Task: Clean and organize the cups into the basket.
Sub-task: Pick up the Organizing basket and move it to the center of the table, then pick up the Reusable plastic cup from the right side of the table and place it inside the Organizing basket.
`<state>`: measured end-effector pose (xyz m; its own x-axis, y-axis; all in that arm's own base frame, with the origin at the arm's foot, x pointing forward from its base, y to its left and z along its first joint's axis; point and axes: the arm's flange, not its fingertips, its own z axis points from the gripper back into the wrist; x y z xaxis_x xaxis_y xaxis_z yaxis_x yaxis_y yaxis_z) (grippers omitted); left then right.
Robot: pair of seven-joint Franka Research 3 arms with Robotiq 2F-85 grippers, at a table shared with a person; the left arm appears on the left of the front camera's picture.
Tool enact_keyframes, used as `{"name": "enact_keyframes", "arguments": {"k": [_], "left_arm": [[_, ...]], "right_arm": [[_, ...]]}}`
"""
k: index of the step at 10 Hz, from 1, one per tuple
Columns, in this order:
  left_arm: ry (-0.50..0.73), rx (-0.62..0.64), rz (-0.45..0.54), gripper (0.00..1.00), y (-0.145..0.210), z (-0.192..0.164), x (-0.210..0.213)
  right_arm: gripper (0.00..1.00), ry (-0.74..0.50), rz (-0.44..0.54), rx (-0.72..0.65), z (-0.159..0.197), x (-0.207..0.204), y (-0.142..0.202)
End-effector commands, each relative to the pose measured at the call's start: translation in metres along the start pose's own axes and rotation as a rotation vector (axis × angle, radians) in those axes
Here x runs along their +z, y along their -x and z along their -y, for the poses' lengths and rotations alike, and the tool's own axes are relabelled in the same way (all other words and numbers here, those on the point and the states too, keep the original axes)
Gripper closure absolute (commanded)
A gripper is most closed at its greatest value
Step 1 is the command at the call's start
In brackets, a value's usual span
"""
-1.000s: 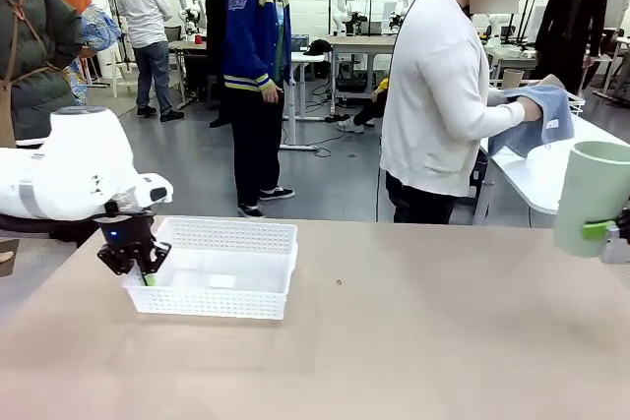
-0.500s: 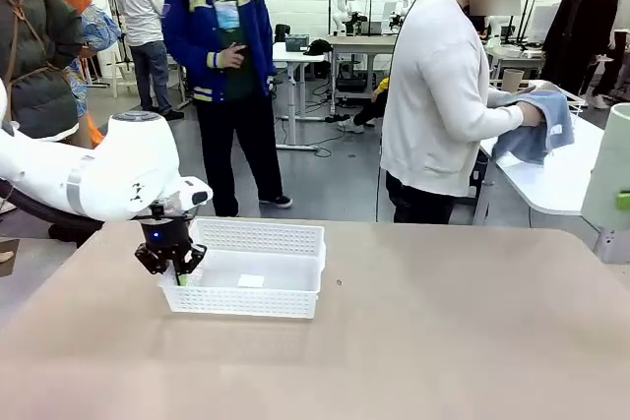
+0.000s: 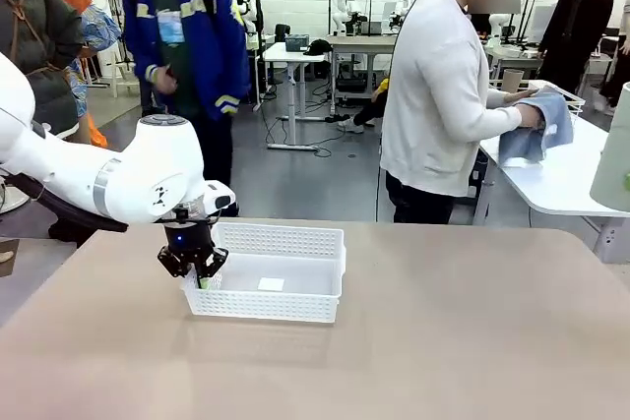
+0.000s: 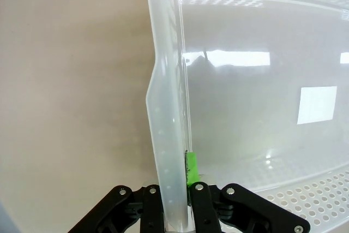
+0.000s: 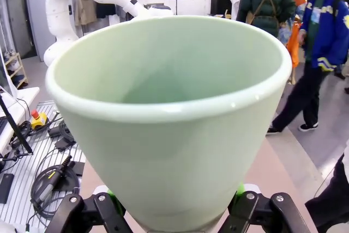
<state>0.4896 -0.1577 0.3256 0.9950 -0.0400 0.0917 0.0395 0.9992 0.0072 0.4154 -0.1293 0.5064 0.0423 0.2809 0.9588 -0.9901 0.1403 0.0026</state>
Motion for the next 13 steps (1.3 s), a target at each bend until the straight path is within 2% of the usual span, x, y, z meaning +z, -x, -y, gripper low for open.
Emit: {"name": "enact_keyframes", "arguments": {"k": [1, 5, 6, 13], "left_arm": [[-0.028, 0.029, -0.007, 1.00, -0.003, 0.012, -0.008], [-0.012, 0.044, -0.003, 1.00, 0.003, 0.000, 0.004], [0.001, 0.010, -0.001, 1.00, -0.002, 0.001, 0.000], [0.001, 0.010, -0.001, 1.00, -0.002, 0.001, 0.000]], "right_arm": [[0.81, -0.001, 0.000, 0.001, 0.000, 0.000, 0.001], [0.81, -0.001, 0.000, 0.001, 0.000, 0.000, 0.001], [0.81, -0.001, 0.000, 0.001, 0.000, 0.000, 0.001], [0.81, -0.001, 0.000, 0.001, 0.000, 0.000, 0.001]]}}
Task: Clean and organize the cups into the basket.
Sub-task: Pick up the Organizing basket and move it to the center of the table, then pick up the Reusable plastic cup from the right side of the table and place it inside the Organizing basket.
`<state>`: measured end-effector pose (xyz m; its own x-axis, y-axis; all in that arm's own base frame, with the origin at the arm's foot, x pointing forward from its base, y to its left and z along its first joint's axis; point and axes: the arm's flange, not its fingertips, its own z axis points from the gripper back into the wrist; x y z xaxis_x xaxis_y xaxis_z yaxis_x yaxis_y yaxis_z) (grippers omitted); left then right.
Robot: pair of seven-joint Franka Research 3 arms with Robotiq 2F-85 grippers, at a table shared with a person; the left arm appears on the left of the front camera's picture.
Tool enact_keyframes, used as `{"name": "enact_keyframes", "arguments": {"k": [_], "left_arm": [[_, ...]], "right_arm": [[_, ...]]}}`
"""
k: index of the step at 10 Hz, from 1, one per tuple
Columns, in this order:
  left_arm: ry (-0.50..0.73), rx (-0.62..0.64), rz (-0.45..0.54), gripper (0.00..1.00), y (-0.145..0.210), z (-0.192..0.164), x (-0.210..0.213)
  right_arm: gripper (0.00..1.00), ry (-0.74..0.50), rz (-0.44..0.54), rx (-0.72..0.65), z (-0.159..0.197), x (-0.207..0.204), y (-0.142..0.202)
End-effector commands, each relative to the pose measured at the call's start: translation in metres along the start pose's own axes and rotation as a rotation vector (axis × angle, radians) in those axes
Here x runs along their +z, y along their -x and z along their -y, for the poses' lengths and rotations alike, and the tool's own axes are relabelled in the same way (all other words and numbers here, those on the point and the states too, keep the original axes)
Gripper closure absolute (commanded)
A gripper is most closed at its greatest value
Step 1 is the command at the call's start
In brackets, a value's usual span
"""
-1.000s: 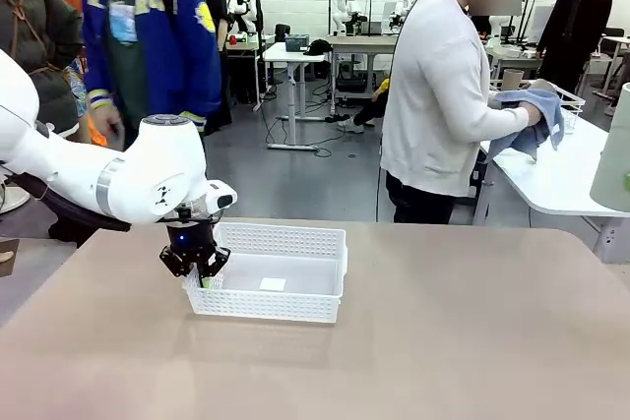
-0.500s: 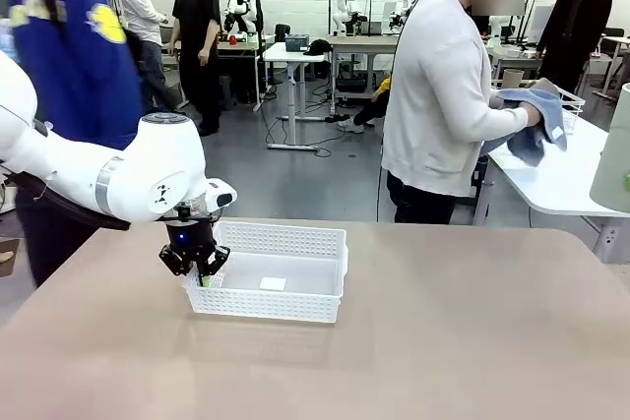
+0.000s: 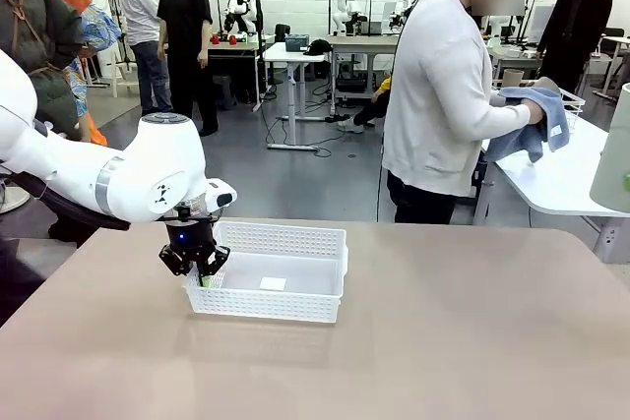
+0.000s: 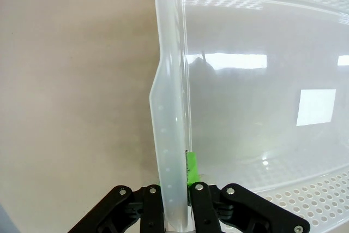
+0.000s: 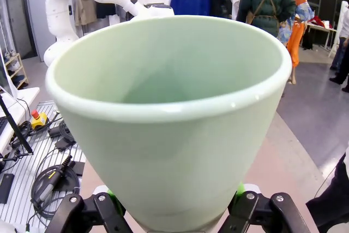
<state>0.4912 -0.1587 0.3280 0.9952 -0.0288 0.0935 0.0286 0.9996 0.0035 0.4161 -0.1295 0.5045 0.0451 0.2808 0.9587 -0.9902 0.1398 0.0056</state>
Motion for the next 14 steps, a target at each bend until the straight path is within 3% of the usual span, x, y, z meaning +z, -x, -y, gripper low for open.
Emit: {"name": "enact_keyframes", "arguments": {"k": [1, 4, 6, 9, 11, 14], "left_arm": [[-0.002, -0.001, -0.003, 1.00, 0.000, 0.000, -0.003], [-0.002, -0.001, -0.003, 1.00, 0.000, 0.000, -0.003], [-0.002, -0.001, -0.003, 1.00, 0.000, 0.000, -0.003], [-0.002, -0.001, -0.003, 1.00, 0.000, 0.000, -0.003], [-0.002, -0.001, -0.003, 1.00, 0.000, 0.000, -0.003], [-0.002, -0.001, -0.003, 1.00, 0.000, 0.000, -0.003]], "right_arm": [[0.20, 0.000, 0.000, 0.000, 0.000, 0.000, 0.000], [0.20, 0.019, -0.282, 0.093, -0.013, -0.078, -0.119], [0.20, 0.004, -0.477, 0.111, -0.010, -0.159, -0.169], [0.20, -0.032, -0.729, 0.147, 0.006, -0.281, -0.190], [0.20, -0.065, -0.796, 0.160, 0.021, -0.353, -0.184], [0.20, -0.069, -0.870, 0.137, 0.048, -0.412, -0.165]]}}
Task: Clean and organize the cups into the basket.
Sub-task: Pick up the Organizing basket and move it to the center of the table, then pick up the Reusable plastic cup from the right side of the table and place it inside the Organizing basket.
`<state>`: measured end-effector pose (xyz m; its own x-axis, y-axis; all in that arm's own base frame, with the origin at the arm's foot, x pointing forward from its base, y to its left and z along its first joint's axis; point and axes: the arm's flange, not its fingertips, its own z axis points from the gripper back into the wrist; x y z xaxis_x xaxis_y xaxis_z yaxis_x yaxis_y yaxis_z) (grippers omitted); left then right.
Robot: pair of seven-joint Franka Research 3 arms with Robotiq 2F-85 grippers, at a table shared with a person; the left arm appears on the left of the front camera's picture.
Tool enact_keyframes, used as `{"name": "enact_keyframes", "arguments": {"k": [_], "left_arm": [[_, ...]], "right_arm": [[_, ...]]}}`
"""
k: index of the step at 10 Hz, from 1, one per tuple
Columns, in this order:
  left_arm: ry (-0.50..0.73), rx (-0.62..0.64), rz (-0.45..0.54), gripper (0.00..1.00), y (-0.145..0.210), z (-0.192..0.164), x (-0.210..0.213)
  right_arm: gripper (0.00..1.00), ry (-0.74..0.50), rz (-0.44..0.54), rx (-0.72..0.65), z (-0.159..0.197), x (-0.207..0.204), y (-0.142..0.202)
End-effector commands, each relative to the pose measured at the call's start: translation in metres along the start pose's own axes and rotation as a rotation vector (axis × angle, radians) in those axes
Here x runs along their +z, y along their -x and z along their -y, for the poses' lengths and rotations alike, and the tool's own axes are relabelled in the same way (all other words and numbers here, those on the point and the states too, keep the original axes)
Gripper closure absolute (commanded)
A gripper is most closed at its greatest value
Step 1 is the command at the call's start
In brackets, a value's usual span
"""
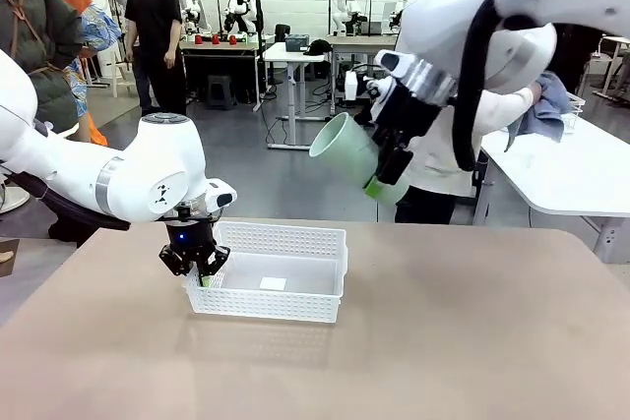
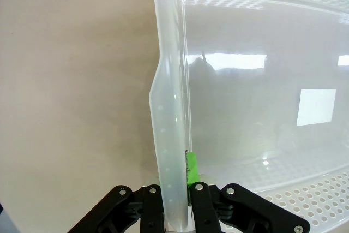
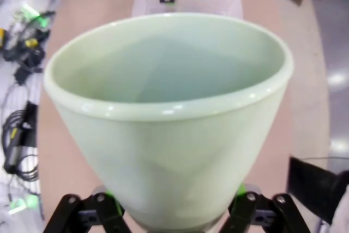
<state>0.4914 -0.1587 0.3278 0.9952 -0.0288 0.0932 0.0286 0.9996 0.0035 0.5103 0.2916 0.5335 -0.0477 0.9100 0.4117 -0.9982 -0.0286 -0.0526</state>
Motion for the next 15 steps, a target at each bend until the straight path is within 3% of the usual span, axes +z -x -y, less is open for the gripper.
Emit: {"name": "enact_keyframes", "arguments": {"k": [1, 10, 11, 15], "left_arm": [[-0.002, -0.001, -0.003, 1.00, 0.000, 0.000, -0.002], [-0.002, -0.001, -0.003, 1.00, 0.000, 0.000, -0.002], [-0.002, -0.001, -0.003, 1.00, 0.000, 0.000, -0.002], [-0.002, -0.001, -0.003, 1.00, 0.000, 0.000, -0.002]], "right_arm": [[0.20, 0.006, -0.023, -0.034, 0.023, -0.004, -0.017], [0.20, -0.006, -0.008, -0.010, 0.012, -0.010, -0.004], [0.19, -0.006, -0.008, -0.009, 0.018, -0.010, -0.009], [0.19, 0.010, -0.176, -0.008, 0.024, -0.060, -0.068]]}}
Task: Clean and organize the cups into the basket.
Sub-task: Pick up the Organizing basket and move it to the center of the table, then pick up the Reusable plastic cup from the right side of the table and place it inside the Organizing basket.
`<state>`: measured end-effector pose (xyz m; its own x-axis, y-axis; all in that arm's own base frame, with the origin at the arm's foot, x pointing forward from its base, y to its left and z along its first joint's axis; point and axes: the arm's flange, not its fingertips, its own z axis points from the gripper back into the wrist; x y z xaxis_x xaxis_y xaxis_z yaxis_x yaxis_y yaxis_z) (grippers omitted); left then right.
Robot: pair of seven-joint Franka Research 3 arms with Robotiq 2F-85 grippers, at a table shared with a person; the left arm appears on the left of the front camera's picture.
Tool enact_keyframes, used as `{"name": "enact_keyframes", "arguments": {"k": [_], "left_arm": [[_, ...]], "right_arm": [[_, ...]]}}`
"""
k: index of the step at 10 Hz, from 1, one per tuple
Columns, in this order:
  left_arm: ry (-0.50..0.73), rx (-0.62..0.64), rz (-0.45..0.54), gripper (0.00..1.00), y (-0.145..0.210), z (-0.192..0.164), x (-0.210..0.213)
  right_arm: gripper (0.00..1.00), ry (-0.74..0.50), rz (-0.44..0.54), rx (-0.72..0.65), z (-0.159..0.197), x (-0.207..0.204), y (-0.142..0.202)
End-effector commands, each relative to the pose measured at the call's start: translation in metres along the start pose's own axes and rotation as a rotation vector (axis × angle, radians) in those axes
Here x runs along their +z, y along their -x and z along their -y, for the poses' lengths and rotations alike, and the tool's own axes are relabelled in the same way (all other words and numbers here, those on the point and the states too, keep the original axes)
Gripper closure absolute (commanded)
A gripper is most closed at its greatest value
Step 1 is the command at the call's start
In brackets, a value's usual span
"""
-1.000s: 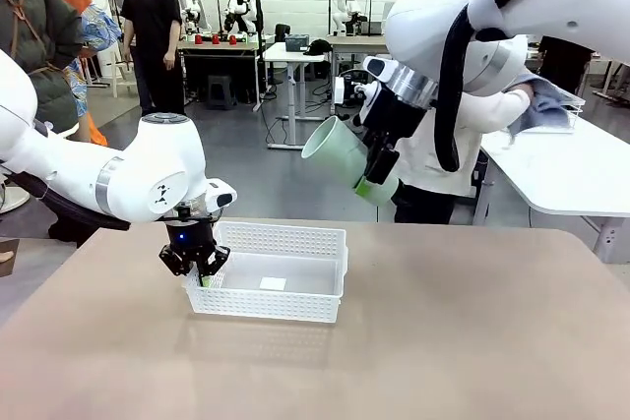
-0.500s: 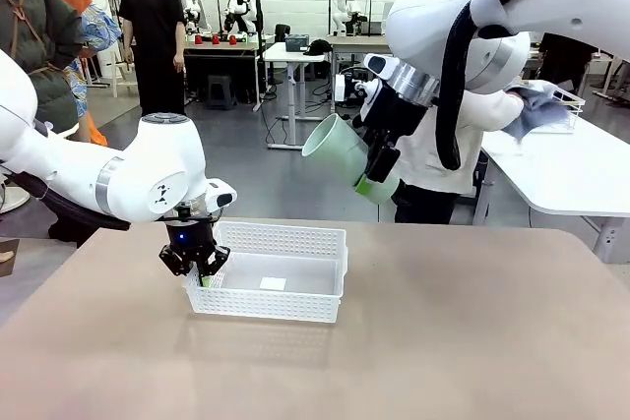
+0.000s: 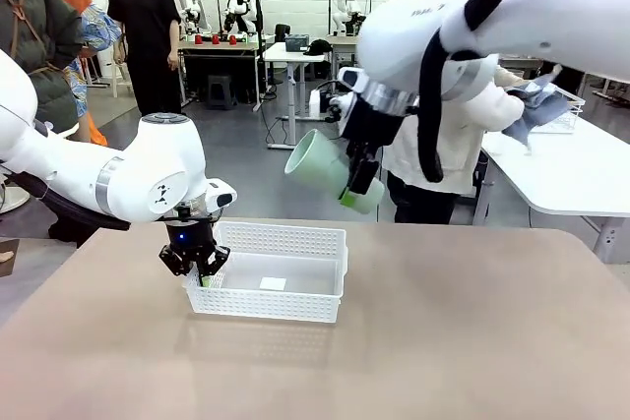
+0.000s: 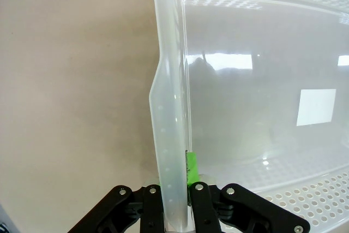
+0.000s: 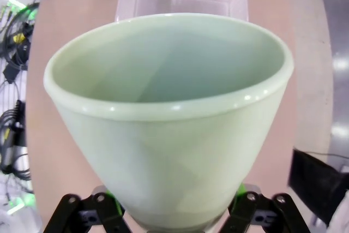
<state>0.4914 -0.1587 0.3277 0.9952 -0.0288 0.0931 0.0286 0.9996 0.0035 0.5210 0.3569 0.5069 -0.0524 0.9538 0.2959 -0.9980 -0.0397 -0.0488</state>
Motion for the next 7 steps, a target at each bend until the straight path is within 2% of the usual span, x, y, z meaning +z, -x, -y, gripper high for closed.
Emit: {"name": "enact_keyframes", "arguments": {"k": [1, 4, 7], "left_arm": [[-0.002, -0.001, -0.002, 1.00, 0.000, 0.000, -0.002], [-0.002, -0.001, -0.002, 1.00, 0.000, 0.000, -0.002], [-0.002, -0.001, -0.002, 1.00, 0.000, 0.000, -0.002]], "right_arm": [[0.19, 0.017, -0.100, -0.012, 0.011, -0.021, -0.036], [0.19, 0.007, -0.201, -0.044, 0.010, -0.071, -0.061], [0.19, -0.005, -0.219, -0.130, 0.013, -0.110, -0.062]]}}
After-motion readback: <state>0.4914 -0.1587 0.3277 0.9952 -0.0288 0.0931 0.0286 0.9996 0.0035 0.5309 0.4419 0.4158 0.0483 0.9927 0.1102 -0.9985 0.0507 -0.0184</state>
